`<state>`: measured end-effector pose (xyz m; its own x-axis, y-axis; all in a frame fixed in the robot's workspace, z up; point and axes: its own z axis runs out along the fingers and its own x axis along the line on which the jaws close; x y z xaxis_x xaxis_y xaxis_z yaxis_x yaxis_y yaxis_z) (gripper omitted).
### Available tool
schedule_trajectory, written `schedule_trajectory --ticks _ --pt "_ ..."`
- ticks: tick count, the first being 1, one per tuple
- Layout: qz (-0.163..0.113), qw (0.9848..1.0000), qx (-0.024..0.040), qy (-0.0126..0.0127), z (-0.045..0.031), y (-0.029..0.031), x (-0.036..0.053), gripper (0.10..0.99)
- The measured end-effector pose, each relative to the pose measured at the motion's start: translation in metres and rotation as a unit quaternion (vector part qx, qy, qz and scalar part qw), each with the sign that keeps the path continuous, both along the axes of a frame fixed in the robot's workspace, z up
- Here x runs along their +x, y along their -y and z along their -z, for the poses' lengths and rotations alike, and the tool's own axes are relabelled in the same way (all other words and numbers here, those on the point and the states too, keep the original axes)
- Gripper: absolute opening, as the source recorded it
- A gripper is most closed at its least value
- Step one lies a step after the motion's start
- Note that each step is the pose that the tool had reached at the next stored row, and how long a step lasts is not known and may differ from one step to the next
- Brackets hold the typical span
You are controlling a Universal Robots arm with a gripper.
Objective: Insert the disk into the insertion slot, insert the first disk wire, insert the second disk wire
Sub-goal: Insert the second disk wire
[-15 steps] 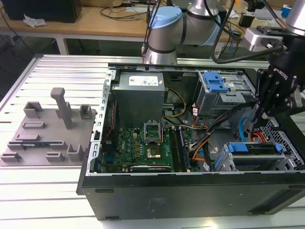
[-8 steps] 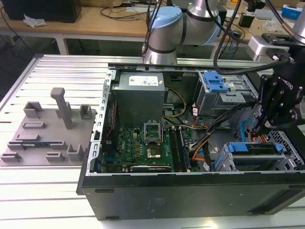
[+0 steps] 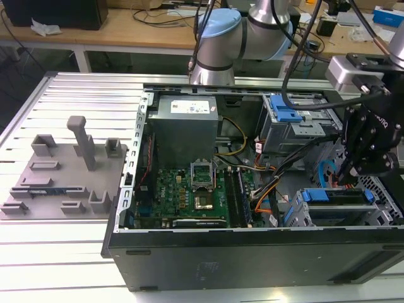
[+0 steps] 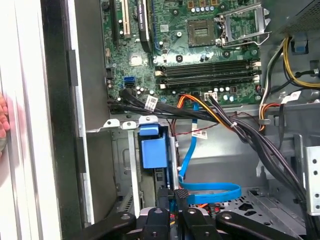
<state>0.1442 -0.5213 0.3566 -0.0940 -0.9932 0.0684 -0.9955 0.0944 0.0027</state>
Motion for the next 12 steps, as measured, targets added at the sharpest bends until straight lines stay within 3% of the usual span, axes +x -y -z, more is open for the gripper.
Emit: schedule_trajectory --ticks 12 --pt "-0.002 1.0 0.0002 0.0 0.004 0.0022 -0.0007 0.165"
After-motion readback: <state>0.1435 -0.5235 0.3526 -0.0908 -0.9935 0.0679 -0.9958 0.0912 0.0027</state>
